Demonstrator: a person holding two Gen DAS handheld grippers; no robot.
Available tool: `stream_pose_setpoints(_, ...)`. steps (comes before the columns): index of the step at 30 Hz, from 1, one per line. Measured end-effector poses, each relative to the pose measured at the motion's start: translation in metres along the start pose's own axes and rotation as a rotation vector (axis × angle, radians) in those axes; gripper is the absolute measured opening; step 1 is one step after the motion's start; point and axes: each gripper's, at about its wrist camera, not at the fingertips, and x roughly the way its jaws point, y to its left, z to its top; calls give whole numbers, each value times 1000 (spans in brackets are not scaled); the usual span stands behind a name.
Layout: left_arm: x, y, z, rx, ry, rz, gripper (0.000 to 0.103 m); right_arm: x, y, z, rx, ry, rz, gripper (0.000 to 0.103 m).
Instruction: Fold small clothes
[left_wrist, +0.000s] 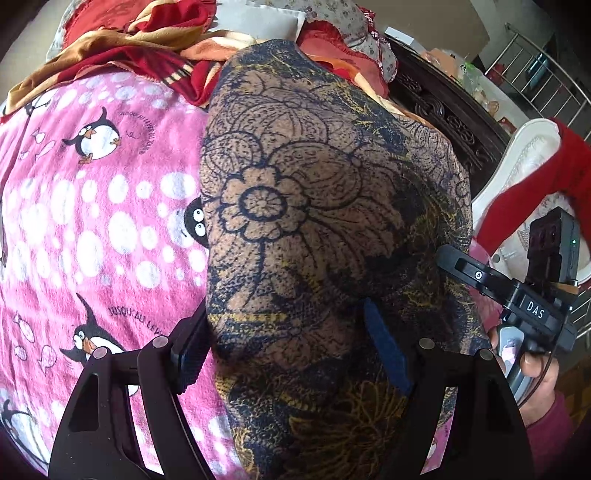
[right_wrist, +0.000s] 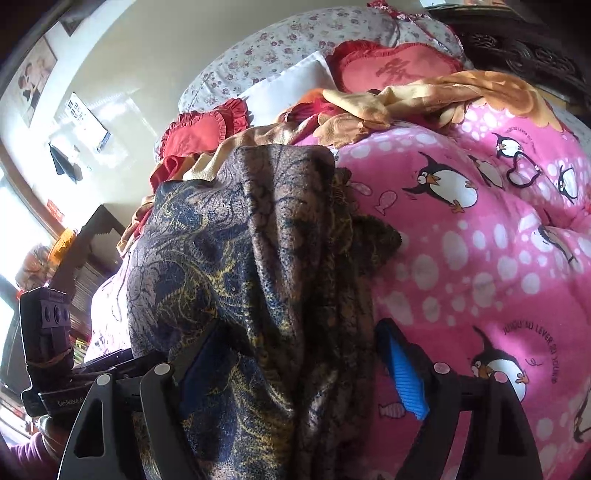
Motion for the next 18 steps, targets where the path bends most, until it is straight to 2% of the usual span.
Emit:
stream_pose_setpoints(14,14,-15,4,0,1,48,81,2,2,-1,-5,0,-23,80)
stream_pose_setpoints(15,14,-15,4,3,0,47,81,1,3,-1,-9,-1,-32,72)
stream_pose_setpoints(16,15,-16,4,9,1,47,81,-1,5,-1,-15,-8,-44,57)
stream_pose_setpoints(17,15,-16,4,10,3,42,75,-4,9,0,-21,-19,-45,51)
stream_pose_setpoints(18,15,-16,4,5,9,27,70,-5,11,-1,-25,-18,-31,37)
